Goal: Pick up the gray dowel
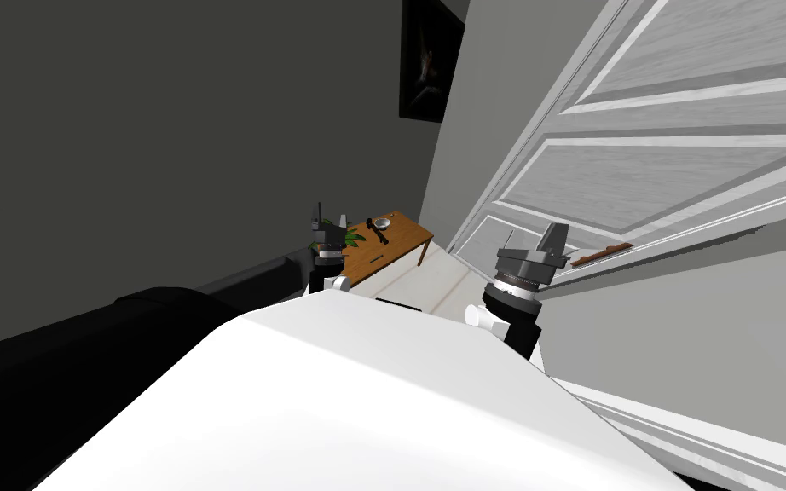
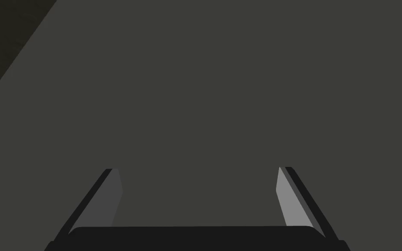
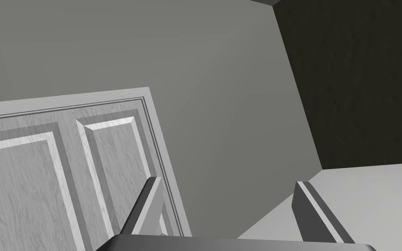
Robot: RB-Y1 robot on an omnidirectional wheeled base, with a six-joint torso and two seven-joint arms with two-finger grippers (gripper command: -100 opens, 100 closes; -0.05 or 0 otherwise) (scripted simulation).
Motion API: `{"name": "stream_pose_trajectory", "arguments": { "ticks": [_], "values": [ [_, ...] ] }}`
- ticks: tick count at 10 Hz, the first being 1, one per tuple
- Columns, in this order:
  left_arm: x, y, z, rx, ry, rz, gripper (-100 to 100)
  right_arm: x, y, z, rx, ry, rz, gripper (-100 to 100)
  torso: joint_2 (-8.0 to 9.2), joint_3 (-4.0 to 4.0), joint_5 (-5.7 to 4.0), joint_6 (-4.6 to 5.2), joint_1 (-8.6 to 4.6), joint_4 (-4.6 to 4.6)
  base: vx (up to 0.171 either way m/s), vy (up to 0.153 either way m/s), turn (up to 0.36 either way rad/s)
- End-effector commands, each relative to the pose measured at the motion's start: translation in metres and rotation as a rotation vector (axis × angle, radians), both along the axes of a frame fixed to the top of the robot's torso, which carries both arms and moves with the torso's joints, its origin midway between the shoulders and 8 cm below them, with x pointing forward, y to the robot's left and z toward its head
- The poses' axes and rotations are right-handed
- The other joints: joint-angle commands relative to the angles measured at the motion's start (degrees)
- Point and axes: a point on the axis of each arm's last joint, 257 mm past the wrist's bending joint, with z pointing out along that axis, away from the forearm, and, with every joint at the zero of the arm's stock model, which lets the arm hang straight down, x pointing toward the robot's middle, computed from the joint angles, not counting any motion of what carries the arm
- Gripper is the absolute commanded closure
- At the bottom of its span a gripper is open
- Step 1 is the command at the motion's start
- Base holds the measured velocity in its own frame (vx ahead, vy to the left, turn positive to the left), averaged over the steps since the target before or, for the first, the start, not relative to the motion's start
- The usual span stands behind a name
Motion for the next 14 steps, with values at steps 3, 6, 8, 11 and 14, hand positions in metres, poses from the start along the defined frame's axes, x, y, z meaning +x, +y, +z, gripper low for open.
{"name": "stream_pose_trajectory", "arguments": {
  "ticks": [3,6,8,11,14],
  "values": [
    [0.015,-0.004,-0.020,0.050,0.077,-0.047,-100,0.000,0.000,0.000,0.000,0.000,0.000,0,-0.08,-0.05,0.00,0.00,-0.03,-0.02,0.022,-0.014,-0.001],
    [0.036,-0.001,-0.052,0.058,0.187,-0.080,-100,0.000,0.000,0.000,0.000,0.000,0.000,0,-0.19,-0.11,-0.01,0.00,-0.07,-0.04,0.047,-0.027,-0.001],
    [0.044,0.003,-0.067,0.052,0.236,-0.087,-100,0.000,0.000,0.000,0.000,0.000,0.000,0,-0.17,-0.10,-0.02,0.00,-0.10,-0.04,0.038,-0.030,-0.001],
    [0.059,0.011,-0.098,0.029,0.334,-0.099,-100,0.000,0.000,0.000,0.000,0.000,0.000,0,-0.16,-0.10,-0.03,0.00,-0.10,-0.04,0.042,-0.032,-0.002],
    [0.073,0.020,-0.132,-0.006,0.440,-0.106,-100,0.000,0.000,0.000,0.000,0.000,0.000,0,-0.19,-0.11,-0.03,0.00,-0.14,-0.05,0.049,-0.037,-0.001]
  ]
}}
